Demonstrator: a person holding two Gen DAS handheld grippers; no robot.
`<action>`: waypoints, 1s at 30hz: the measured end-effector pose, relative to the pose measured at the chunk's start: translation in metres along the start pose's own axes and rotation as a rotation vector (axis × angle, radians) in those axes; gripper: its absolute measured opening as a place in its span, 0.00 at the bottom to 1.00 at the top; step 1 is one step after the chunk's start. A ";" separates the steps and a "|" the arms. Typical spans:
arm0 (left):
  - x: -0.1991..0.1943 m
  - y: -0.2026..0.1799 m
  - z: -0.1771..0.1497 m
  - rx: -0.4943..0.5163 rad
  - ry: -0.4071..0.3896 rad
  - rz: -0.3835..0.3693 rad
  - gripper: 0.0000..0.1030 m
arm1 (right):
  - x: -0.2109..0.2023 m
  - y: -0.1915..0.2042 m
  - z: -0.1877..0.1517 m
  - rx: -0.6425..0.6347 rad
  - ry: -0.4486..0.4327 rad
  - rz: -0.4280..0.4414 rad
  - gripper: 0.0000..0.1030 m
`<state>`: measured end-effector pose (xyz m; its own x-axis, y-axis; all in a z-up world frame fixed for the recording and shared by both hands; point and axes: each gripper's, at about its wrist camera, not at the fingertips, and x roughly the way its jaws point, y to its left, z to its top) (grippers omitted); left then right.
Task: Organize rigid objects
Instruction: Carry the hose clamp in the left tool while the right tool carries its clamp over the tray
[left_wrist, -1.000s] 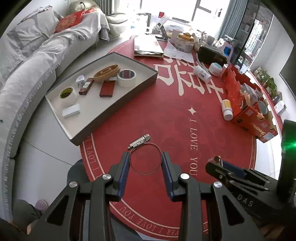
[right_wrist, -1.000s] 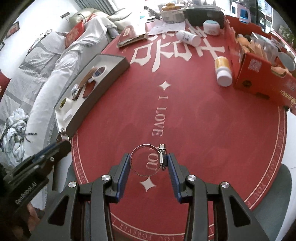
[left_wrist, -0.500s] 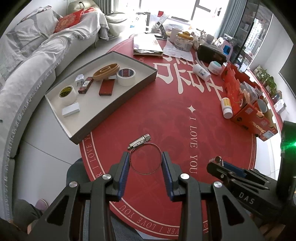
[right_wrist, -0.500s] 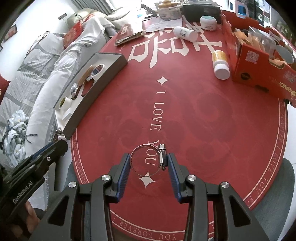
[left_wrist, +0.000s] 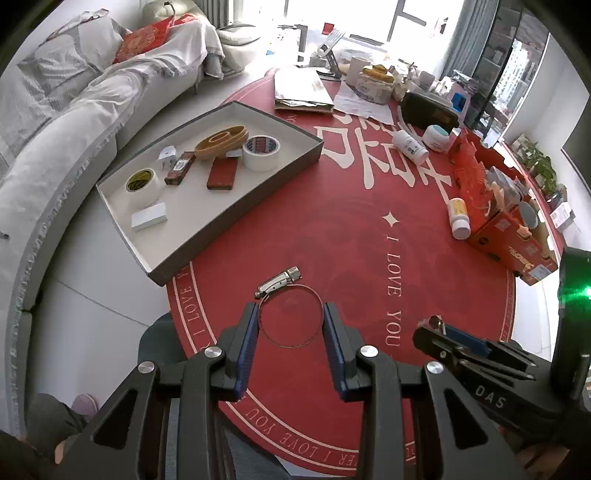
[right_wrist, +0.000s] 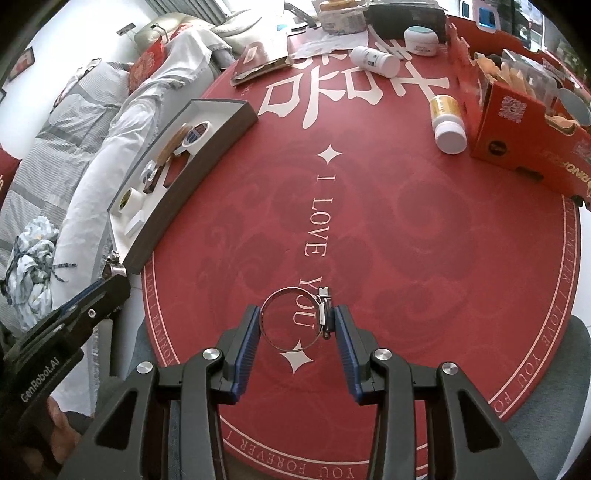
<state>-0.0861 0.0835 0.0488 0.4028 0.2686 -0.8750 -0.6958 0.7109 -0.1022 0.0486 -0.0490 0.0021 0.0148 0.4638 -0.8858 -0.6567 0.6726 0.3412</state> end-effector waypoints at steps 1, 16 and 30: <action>0.000 0.000 0.000 0.000 0.000 0.000 0.36 | 0.000 0.000 0.000 -0.002 0.002 0.001 0.41; -0.001 0.002 0.000 0.003 -0.002 -0.001 0.36 | 0.001 -0.004 -0.001 0.016 0.012 0.004 0.41; -0.016 0.004 0.012 -0.014 -0.022 -0.011 0.36 | -0.011 -0.004 0.006 0.014 -0.035 0.011 0.41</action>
<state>-0.0884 0.0897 0.0683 0.4234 0.2756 -0.8630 -0.6995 0.7048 -0.1181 0.0557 -0.0535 0.0124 0.0345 0.4909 -0.8705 -0.6467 0.6751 0.3550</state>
